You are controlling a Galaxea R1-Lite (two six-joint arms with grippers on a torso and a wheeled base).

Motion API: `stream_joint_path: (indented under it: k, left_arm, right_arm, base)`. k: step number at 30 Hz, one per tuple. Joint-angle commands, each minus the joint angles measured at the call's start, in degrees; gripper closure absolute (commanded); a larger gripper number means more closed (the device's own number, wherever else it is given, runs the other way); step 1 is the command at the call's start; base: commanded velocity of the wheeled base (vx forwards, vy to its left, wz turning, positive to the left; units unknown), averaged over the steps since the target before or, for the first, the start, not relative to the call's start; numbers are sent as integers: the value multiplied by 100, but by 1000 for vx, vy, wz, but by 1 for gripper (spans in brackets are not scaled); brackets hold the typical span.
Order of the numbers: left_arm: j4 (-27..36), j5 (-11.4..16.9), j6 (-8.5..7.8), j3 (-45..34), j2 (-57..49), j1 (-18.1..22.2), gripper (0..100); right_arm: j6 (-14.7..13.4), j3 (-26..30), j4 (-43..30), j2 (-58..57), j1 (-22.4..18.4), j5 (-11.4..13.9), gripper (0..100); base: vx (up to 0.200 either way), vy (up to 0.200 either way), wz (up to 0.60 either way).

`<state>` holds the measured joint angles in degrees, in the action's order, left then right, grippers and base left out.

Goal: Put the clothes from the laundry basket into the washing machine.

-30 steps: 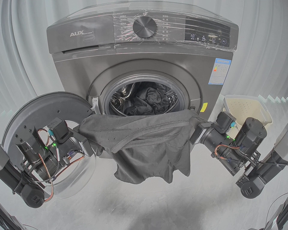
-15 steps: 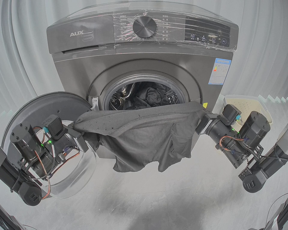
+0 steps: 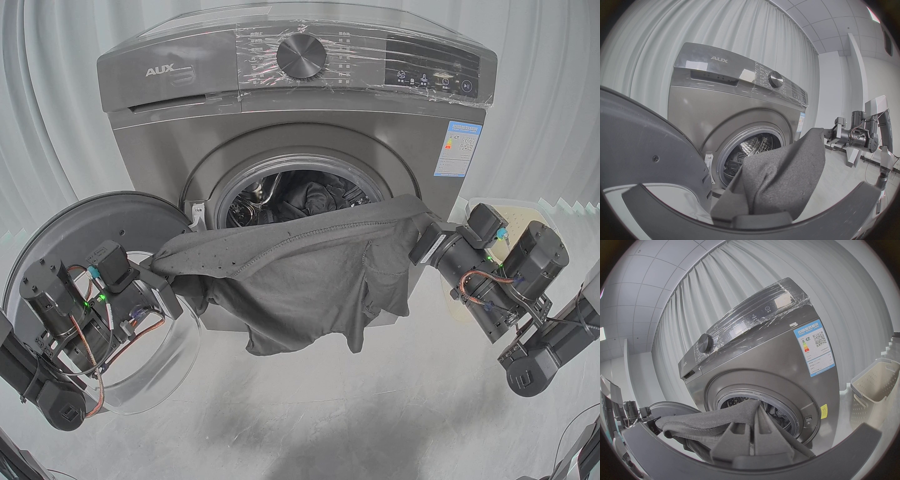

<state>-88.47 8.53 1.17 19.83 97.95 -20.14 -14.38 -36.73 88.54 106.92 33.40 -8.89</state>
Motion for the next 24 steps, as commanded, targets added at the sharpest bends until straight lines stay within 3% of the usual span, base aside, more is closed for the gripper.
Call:
stream_joint_path:
  k: [1,24]
  left_arm:
    - [-4,-1,6,12,13,1,100]
    - [-4,-1,-3,-32,5,-52,100]
  right_arm:
    - [6,-10,-3,-58,8,1,100]
    - [-20,-54,5,-93,79,-17,100]
  base:
    - [0,0,0]
    - [0,0,0]
